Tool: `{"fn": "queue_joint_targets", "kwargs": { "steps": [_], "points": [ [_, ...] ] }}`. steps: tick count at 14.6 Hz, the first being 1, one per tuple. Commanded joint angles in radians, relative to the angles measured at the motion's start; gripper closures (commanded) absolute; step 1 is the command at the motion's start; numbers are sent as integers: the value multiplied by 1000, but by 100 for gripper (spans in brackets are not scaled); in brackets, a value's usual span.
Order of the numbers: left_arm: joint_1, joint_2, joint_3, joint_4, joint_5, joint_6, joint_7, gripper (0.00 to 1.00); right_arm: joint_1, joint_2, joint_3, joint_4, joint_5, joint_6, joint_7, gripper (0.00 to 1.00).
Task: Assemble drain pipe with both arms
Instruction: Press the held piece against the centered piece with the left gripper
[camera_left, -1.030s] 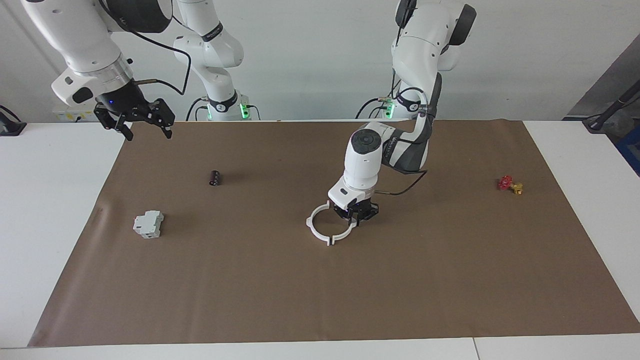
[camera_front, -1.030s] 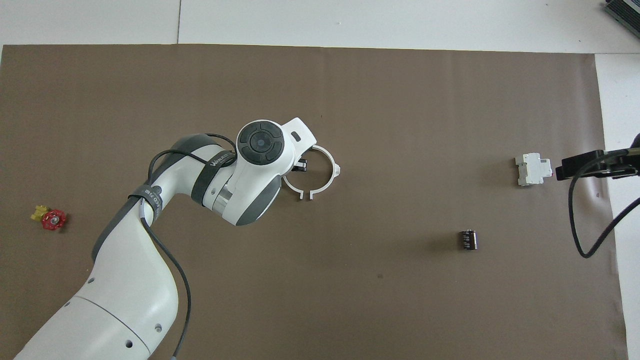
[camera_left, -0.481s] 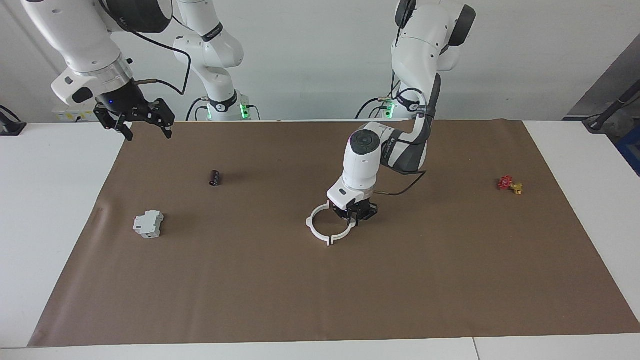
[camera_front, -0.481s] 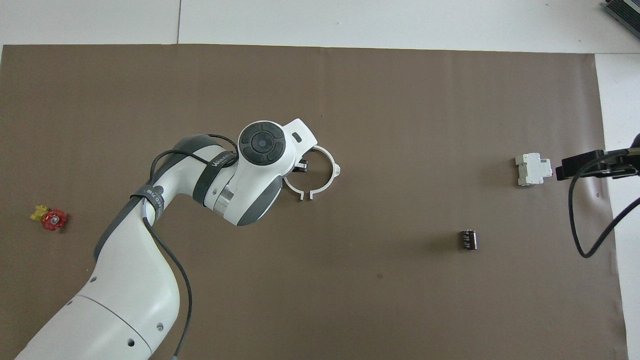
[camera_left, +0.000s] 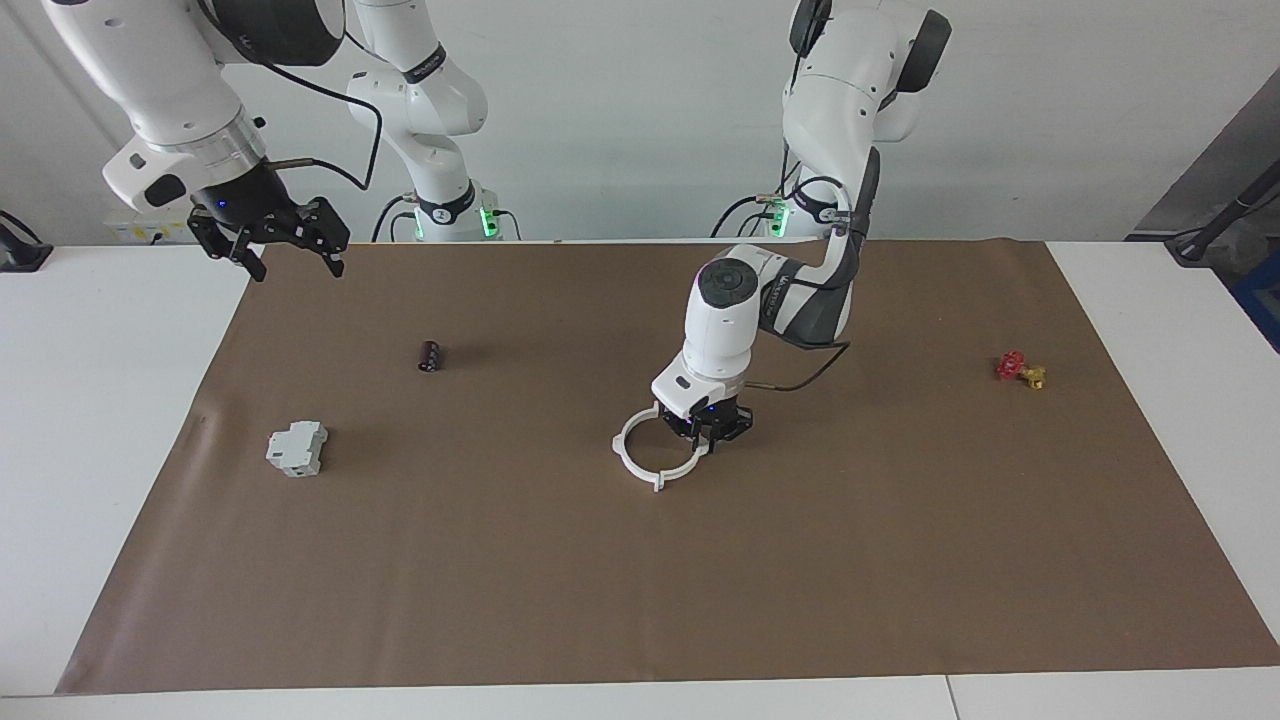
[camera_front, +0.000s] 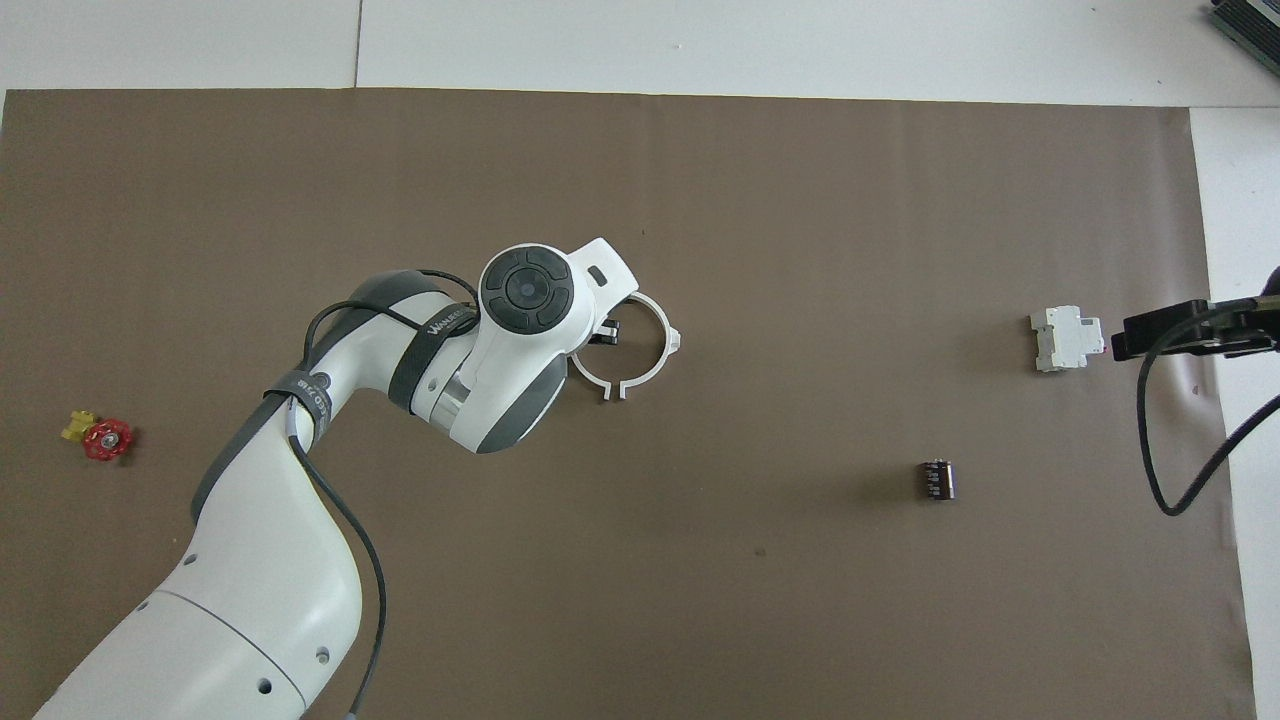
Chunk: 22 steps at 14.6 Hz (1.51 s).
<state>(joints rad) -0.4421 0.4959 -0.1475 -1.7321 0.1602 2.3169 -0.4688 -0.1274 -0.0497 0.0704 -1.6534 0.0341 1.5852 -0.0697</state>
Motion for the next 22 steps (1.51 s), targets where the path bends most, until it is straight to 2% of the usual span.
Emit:
{"fn": "queue_joint_targets", "kwargs": {
  "steps": [1,13,15,16,17,18,22],
  "points": [
    [-20,9,12,0,21,25,-11,100,-5,-18,-4,-13,21,-14,-18,0],
    [-20,9,12,-6,21,35,-16,100,-6,-18,-4,-13,23,-14,-18,0],
    [-18,9,12,-6,19,42,-16,87,-6,-18,-4,-13,23,-14,-18,0],
    [-18,9,12,-7,19,42,-19,69,-6,-18,-3,-13,23,-14,-18,0],
    [-18,9,12,-7,18,50,-22,21,-6,-18,-3,-13,23,-14,-18,0],
    [-17,9,12,-7,15,53,-25,0,-6,-18,-3,-13,23,-14,-18,0],
    [-18,9,12,-7,12,48,-31,0,-5,-18,-3,-13,23,-13,-18,0]
  ]
}}
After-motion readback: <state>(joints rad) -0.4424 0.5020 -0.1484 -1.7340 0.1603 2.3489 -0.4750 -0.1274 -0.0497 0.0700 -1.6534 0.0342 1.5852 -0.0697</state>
